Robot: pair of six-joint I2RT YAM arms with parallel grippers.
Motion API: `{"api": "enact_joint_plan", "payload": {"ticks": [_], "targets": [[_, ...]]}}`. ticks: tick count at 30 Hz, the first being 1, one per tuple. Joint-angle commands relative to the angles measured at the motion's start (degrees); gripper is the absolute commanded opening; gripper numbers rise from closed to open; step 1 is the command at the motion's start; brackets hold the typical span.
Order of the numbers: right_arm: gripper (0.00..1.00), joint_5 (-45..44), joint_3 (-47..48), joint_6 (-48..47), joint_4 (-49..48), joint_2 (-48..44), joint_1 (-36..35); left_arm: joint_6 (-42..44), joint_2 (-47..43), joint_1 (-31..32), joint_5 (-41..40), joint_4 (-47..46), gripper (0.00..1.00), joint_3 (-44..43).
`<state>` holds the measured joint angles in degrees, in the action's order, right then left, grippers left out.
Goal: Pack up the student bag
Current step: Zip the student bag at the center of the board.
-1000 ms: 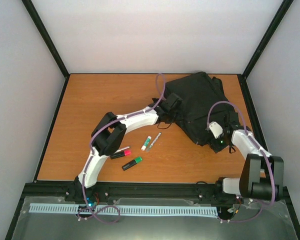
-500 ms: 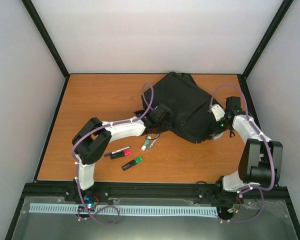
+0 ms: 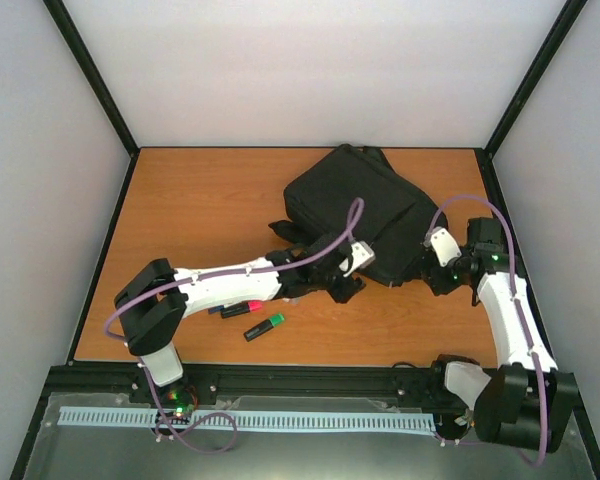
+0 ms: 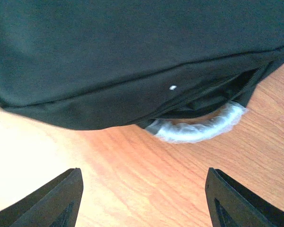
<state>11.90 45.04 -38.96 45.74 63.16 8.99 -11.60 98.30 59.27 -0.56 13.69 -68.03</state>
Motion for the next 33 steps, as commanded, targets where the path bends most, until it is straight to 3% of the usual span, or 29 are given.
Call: {"api": "enact_joint_plan", "payload": {"ticks": [1,5,14,20,25,33], "targets": [[0.73,7.66,-0.38,-1.61,7.19,-5.1,0.41,21.29,1.13,1.01,6.76,-3.01,0.6,-3.21],[0.73,7.09,-0.97,-2.11,8.84,-7.78,0.41,28.49,3.93,1.73,7.34,-5.62,0.67,-4.95],[0.73,7.01,-1.08,-2.95,9.62,-7.18,2.21,38.03,8.63,3.58,2.9,-11.04,0.63,-7.41],[0.73,7.29,-0.58,-4.81,9.55,-5.49,4.88,42.17,10.77,3.61,5.27,-11.39,0.63,-8.75],[0.73,7.48,0.5,-6.21,8.96,-3.27,7.69,46.75,13.31,4.54,1.44,-10.71,0.63,-9.64],[0.72,9.71,1.48,-8.71,9.6,-0.5,11.72,51.72,19.02,4.56,-8.56,-18.84,0.58,-10.67]]}}
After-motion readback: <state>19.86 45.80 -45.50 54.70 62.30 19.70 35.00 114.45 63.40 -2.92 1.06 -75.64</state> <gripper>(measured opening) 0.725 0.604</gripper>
